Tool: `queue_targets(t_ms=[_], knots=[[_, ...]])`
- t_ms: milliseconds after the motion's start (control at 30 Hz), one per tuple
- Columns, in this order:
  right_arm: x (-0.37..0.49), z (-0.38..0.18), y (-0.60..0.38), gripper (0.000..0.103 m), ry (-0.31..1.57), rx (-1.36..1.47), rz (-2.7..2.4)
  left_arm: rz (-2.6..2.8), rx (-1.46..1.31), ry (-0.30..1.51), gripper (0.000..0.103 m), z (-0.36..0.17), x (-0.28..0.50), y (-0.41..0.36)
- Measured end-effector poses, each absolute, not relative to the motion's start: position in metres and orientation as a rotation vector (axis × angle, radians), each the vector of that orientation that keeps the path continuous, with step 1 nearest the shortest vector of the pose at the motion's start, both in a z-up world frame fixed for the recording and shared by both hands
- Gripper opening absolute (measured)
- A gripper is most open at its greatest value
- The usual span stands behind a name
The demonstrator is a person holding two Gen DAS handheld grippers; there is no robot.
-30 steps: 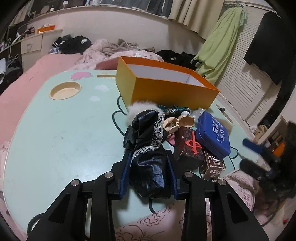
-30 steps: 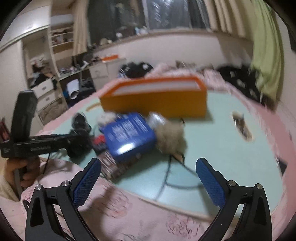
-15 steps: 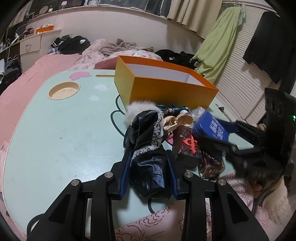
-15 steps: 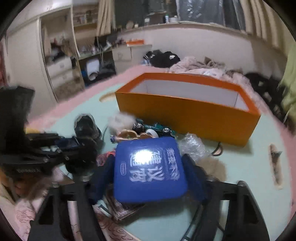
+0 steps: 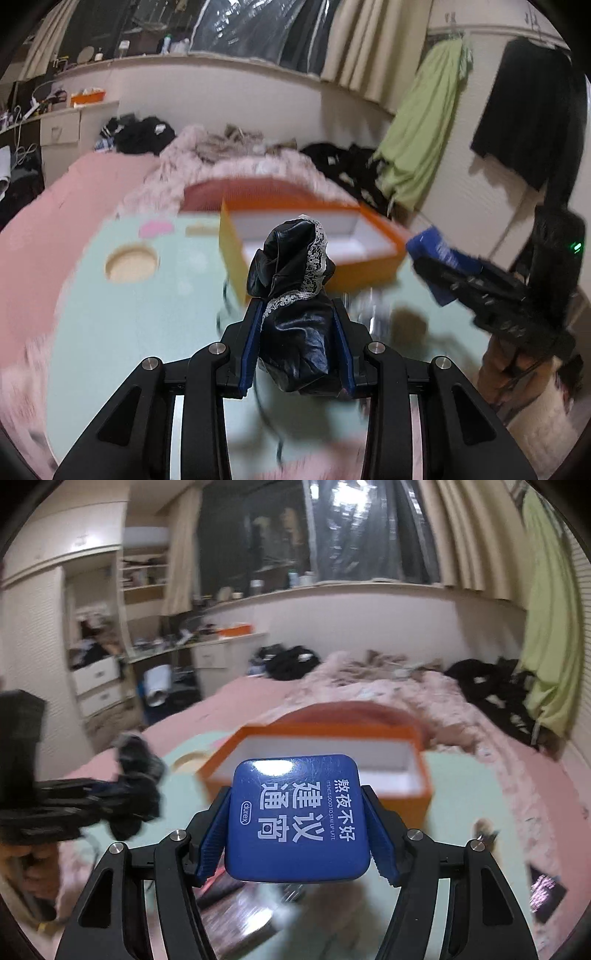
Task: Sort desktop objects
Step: 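Lower the bag into the orange box with left gripper while right gripper drops the blue tin in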
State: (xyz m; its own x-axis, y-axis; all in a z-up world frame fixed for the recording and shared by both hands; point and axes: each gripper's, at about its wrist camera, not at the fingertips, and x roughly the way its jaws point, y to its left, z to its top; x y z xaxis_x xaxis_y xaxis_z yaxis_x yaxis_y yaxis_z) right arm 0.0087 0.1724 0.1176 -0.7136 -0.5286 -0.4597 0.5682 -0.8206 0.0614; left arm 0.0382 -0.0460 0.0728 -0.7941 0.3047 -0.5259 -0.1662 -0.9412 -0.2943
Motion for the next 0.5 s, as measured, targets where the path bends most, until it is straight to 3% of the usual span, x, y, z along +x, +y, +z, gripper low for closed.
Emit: queue_targets(t_ms=[167, 233, 267, 367, 500], knots=[[-0.057, 0.127, 0.163, 0.067, 0.063, 0.757, -2.504, 2.742, -0.857, -0.279, 0.041, 0.101, -0.031, -0.029], [-0.075, 0.122, 0.160, 0.073, 0.055, 0.822, -2.514, 2.735, -0.932, -0.278, 0.067, 0.091, -0.057, -0.022], [-0.082, 0.118, 0.159, 0.081, 0.035, 0.864, -2.508, 2.727, -0.976, -0.291, 0.071, 0.084, -0.065, -0.021], [-0.092, 0.109, 0.168, 0.083, -0.040, 0.923, -2.488, 2.643, -1.116, -0.419, 0.071, 0.054, -0.086, -0.027], [-0.090, 0.096, 0.180, 0.083, -0.106, 0.954, -2.462, 2.689, -1.073, -0.356, 0.074, 0.059, -0.078, -0.026]])
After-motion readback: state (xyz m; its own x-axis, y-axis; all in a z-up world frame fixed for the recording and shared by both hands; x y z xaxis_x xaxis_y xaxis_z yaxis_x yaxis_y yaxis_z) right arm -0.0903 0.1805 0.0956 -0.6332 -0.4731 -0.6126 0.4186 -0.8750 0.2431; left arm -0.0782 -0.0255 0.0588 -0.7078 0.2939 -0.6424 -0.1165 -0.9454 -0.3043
